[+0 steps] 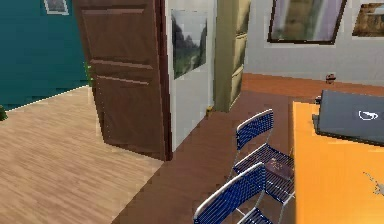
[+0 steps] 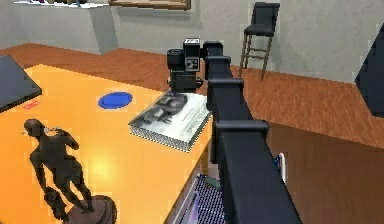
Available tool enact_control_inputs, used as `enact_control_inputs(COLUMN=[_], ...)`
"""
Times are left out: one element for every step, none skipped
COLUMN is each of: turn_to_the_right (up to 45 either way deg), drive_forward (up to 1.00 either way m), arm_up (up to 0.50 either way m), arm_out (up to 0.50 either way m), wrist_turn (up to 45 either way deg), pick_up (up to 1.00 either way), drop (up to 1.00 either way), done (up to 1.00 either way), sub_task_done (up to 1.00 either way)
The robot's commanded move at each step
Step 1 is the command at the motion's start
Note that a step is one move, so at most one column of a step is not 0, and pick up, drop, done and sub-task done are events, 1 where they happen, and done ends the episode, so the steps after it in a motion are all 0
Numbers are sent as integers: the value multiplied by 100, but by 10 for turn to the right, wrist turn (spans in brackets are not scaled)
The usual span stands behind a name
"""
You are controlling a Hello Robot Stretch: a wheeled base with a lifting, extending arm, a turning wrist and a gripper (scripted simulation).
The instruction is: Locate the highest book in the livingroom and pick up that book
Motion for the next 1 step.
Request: enact_control_inputs(turn_to_the_right=[0], drive_forward=[0], arm_up=[-28], arm_out=[0], wrist_turn=[0], pick_up=[0], drop=[0], done=[0], sub_task_done=[0])
